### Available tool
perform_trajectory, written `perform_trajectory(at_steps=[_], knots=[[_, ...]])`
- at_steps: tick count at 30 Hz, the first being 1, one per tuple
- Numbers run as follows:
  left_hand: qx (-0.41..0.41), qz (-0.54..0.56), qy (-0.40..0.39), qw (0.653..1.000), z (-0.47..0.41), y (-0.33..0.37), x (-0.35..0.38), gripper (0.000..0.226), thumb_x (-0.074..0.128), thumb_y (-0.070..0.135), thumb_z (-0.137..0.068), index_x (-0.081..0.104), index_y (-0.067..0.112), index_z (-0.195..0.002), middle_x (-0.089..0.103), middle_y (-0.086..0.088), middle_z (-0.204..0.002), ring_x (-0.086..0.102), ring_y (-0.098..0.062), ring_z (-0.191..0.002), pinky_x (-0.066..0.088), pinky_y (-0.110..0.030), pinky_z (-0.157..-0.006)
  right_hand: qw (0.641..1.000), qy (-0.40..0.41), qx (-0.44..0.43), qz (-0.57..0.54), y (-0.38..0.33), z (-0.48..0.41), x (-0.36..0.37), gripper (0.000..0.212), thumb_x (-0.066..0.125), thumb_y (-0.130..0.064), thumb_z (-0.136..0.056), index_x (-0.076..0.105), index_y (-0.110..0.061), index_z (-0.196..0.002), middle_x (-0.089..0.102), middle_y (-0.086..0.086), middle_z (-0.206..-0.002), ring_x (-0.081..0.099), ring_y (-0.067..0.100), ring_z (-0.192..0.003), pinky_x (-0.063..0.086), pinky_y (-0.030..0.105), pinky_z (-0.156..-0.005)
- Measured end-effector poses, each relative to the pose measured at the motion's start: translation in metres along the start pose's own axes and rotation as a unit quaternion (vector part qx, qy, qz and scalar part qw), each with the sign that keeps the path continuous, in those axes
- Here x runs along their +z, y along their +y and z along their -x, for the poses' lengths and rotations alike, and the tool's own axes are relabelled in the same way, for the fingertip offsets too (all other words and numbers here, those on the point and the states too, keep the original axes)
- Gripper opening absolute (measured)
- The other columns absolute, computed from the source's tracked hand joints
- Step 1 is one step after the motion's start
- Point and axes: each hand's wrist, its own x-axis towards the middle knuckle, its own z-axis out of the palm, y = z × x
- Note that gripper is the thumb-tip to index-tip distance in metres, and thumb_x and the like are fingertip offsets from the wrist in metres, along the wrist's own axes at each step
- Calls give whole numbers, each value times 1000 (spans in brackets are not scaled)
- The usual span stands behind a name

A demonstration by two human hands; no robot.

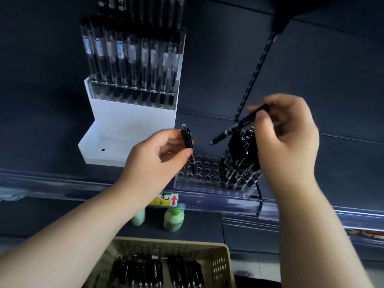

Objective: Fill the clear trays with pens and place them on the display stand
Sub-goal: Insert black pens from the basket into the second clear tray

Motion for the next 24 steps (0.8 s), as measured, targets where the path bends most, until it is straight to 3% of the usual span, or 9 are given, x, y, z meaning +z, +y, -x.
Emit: perform_trajectory(at_steps=[4,8,12,14,16,20,22,24], knots=[[-37,15,-2,999,-5,-1,0,23,69,17,-77,67,30,-96,72,13,-94,67,-3,-91,51,-14,-80,990,-101,63,75,15,-23,2,12,59,-27,-79,56,-39,-80,68,-18,-78,60,-5,-75,41,6,-61],[-63,40,12,997,4,2,-5,22,68,21,-74,68,30,-94,73,13,-94,68,-4,-91,52,-15,-81,974,-156,71,151,24,-26,9,11,60,-25,-82,58,-34,-89,66,-15,-81,57,-3,-77,37,3,-62],[-82,43,17,996,16,5,-8,22,69,13,-75,68,25,-93,73,11,-90,68,-4,-86,50,-11,-81,969,-161,68,175,20,-26,11,11,56,-26,-83,56,-33,-92,67,-13,-87,58,5,-82,46,29,-78],[-90,40,11,995,21,6,-8,21,69,9,-76,68,23,-91,73,11,-87,68,-3,-83,50,-9,-72,966,-164,58,190,15,-25,11,12,55,-25,-84,55,-33,-92,65,-15,-86,58,11,-88,46,42,-87],[-92,27,8,995,26,7,-9,21,69,7,-77,68,24,-89,73,13,-86,67,1,-79,49,-7,-62,963,-171,47,204,12,-24,13,12,55,-23,-85,55,-31,-94,64,-15,-83,57,16,-86,45,47,-88],[-83,21,13,996,29,9,-15,23,69,6,-77,68,27,-88,73,14,-86,67,3,-80,48,-4,-65,943,-201,40,261,15,-21,17,18,55,-22,-86,61,-26,-102,60,-17,-79,55,20,-95,40,39,-92],[-81,14,11,997,28,9,-18,23,70,8,-77,69,28,-88,73,15,-87,68,2,-82,47,-4,-69,915,-211,26,343,19,-20,18,23,54,-25,-86,63,-28,-108,64,-11,-94,49,19,-105,27,30,-86],[-84,22,14,996,26,8,-19,24,69,11,-77,69,32,-88,73,14,-88,68,0,-84,48,-7,-76,888,-213,19,407,22,-19,20,26,54,-29,-88,63,-30,-112,62,-8,-115,43,20,-115,22,32,-83]])
